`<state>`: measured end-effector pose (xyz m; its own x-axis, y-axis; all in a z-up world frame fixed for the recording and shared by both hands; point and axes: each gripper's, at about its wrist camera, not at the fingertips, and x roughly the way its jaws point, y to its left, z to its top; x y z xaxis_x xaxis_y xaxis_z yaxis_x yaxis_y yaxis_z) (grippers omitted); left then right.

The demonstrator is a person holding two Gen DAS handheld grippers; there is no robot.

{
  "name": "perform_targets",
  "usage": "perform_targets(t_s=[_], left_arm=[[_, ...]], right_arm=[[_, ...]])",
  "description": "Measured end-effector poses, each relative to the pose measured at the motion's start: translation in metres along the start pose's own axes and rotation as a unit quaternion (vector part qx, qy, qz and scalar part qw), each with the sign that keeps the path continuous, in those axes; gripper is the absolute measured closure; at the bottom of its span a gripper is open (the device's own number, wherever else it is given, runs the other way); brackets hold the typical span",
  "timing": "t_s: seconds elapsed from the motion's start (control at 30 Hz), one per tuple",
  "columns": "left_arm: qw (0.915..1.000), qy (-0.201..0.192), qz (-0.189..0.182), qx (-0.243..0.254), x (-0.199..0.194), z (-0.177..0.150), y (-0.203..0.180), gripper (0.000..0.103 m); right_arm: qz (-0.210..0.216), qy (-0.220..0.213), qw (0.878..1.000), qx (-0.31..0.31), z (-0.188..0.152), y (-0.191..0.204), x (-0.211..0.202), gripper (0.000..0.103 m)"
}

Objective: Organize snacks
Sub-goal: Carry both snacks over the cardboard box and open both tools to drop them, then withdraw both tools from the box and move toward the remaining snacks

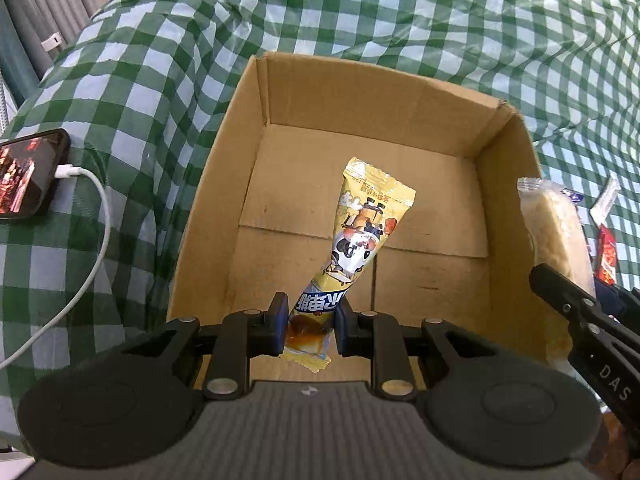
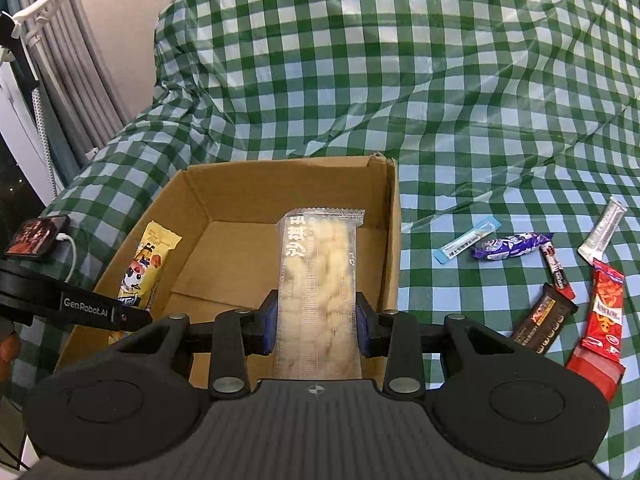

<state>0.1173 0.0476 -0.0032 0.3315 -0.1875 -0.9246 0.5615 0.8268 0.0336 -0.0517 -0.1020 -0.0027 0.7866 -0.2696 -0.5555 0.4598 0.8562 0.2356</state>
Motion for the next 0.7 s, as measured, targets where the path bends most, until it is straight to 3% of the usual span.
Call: perform_targets(t_s=[0.5,0.53,0.57,0.6,0.7], left_arm=[[0.9998,0.005,0.022,0.003,0.026,0.013,0.005,0.075],[0.9997,0.002,0.025,0.006,0.025,0.014,0.005,0.056],[0.9995,0.001,0.031,0.01,0.024,0.014,0.005,0.019],[0.9992,-0.002,0.038,0.009,0.023,0.015,0.005,0.004],[0.9989,-0.02,0.041,0.007,0.012,0.01,0.005,0.0]], right_arm=[[0.001,0.02,1.0,-0.002,0.006,-0.002,0.029,0.065],[0.003,0.021,1.0,-0.001,0.005,-0.003,0.029,0.064],[0.008,0.022,1.0,-0.001,0.006,-0.003,0.03,0.063],[0.01,0.021,1.0,0.003,0.006,-0.003,0.029,0.056],[0.009,0.02,1.0,0.016,0.006,-0.002,0.026,0.027]])
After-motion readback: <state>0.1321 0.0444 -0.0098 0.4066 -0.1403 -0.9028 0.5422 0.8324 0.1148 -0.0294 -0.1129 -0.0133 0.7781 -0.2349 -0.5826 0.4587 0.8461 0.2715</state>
